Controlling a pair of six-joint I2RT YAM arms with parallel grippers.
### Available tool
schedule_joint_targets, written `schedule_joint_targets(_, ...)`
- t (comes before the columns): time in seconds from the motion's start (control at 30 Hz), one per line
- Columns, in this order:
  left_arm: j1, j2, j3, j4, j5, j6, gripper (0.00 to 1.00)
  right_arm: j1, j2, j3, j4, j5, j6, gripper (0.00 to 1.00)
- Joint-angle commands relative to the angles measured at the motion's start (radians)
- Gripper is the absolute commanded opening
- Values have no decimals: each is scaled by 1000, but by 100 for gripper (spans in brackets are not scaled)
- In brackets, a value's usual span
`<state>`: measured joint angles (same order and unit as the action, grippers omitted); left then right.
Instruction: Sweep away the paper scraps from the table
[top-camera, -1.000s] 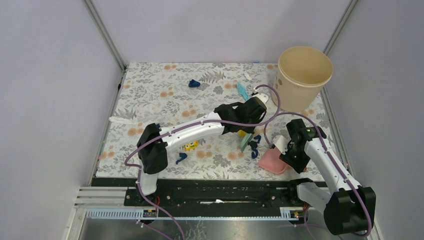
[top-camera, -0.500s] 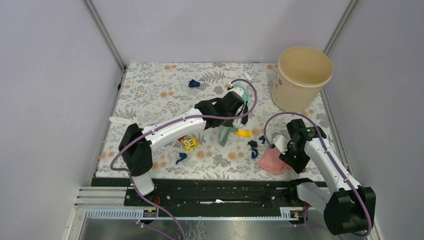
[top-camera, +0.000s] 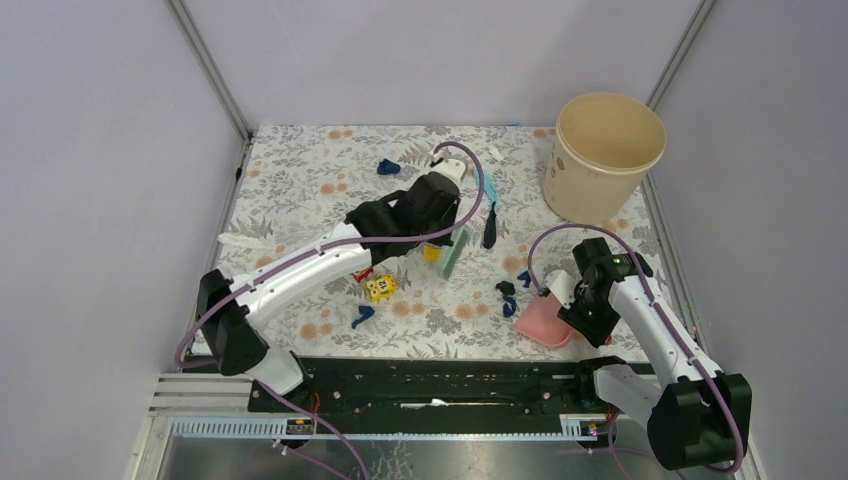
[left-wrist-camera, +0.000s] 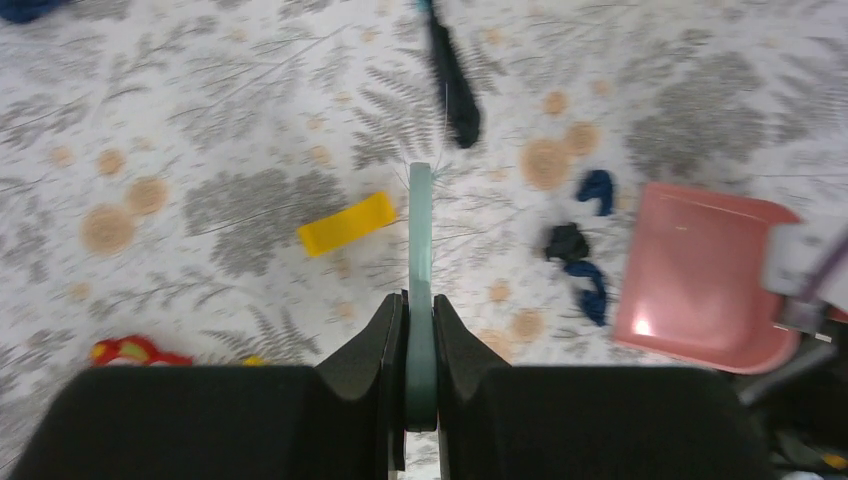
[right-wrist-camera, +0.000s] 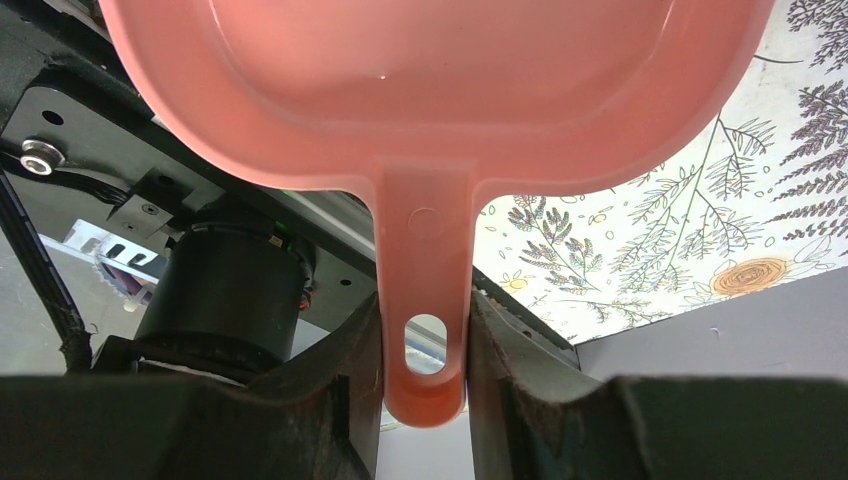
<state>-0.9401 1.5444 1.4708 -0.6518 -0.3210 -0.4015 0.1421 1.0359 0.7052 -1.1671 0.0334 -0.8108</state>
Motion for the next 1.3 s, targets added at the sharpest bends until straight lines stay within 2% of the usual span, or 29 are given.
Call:
schedule_joint_targets(0.0,-29,11,15,136,175,-27,0,-4,-2,25,-34,-9,10,0)
schedule_joint_targets(0.13,-45,97,65,90,153,-42,0,-4,-10,26,-39,-1,1,0)
schedule_joint_targets(0.3,-48,193,80,118,187,-62,0,-4,21,20,-37,-14,-6,0)
schedule_joint_targets(0.4,-50,256,88,162,273,-91,0,-4,47,24,-39,-28,-9,0)
schedule_joint_targets(0.57,-91,291,89,273,504,-181,0,-4,61,52,-54,-31,-12,0)
schedule_joint_targets(0.73,-124,244,85,331,572,-218,0,-4,48,69,-58,-58,0,0)
schedule_joint_targets(0.9,-123,153,66,338,506,-212,0,-4,38,84,-73,-47,10,0)
schedule_joint_targets(1.0,-121,104,65,329,419,-183,0,-4,15,94,-80,-38,13,0)
schedule_joint_targets(1.07,-119,110,88,276,336,-149,0,-4,0,94,-87,-6,13,0)
schedule_joint_targets(1.17,-124,174,183,137,107,-56,0,-4,-14,94,-97,32,17,0)
schedule_joint_targets(1.27,-106,262,253,110,-15,36,0,-4,-24,90,-83,89,31,0)
